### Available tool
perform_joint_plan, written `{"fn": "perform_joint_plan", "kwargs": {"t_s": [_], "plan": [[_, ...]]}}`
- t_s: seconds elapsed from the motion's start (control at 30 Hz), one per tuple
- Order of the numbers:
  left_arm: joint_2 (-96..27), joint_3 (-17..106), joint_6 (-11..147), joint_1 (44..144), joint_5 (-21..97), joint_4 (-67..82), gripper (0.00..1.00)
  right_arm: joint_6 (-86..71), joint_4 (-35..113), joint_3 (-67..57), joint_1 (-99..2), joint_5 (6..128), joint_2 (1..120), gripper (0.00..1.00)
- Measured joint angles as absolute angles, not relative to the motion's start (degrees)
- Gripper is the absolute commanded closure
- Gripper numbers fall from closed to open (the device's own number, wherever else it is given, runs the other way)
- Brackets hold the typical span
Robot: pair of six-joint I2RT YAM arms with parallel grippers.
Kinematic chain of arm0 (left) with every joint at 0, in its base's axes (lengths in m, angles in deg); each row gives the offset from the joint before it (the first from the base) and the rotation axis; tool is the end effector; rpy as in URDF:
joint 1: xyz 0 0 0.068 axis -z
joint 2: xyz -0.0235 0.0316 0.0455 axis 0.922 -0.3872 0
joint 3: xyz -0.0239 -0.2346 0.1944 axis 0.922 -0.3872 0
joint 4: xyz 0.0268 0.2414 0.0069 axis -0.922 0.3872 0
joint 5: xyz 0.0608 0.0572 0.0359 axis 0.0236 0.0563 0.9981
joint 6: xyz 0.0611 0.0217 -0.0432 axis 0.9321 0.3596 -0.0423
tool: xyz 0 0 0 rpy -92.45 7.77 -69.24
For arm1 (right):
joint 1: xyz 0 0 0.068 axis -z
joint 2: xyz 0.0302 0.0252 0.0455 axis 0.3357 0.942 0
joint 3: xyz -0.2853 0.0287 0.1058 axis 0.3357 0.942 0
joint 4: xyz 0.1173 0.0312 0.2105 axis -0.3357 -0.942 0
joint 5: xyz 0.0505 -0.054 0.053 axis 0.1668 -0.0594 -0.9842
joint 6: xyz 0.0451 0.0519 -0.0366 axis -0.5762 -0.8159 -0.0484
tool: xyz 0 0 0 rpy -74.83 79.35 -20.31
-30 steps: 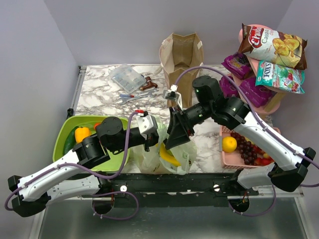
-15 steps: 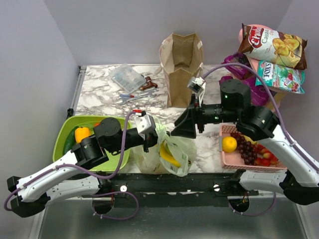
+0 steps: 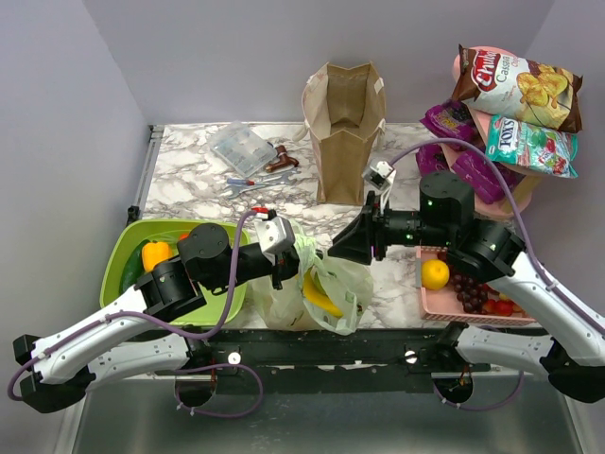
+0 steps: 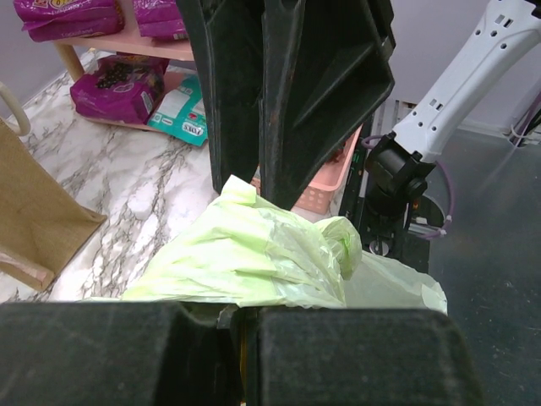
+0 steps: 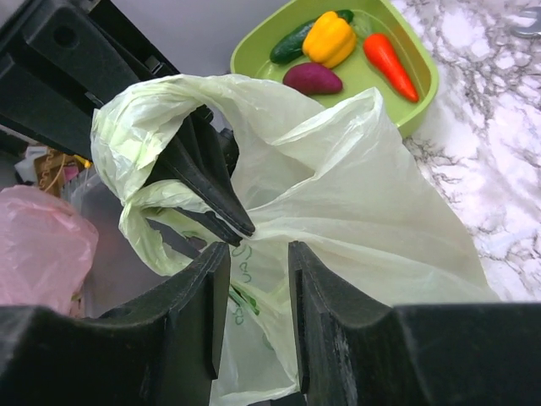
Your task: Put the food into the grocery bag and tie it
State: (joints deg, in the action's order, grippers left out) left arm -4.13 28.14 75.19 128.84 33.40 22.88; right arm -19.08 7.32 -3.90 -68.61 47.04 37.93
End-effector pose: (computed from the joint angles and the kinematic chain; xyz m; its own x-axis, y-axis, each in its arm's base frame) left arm 0.0622 -0.1458 0.4190 -0.0953 0.0150 -0.9953 0.9580 0.2730 -0.0876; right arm 0.1044 0.1663 0.4487 -0.4826 -0.1221 -0.8673 -0.8488 0.3095 0.4287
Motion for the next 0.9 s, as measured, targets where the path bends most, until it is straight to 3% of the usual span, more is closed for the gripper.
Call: {"fn": "perform_joint_plan", "kwargs": {"t_s": [0.63,0.83,0.9], "plan": [[-4.0,28.1,74.0,128.9,33.4,24.1,1.0,-21.4,12.4,-0.7,-67.6,29.2,42.6,0.75],[-4.0,28.2,74.1,129.2,33.7,25.5,1.0,-19.7,8.1,-2.7,-67.6,28.9,44.5,0.69],[-4.5,28.3,74.1,129.2,34.5,25.7,1.0,-18.3,4.9,-4.6,-67.7,30.3,45.6,0.62]]}}
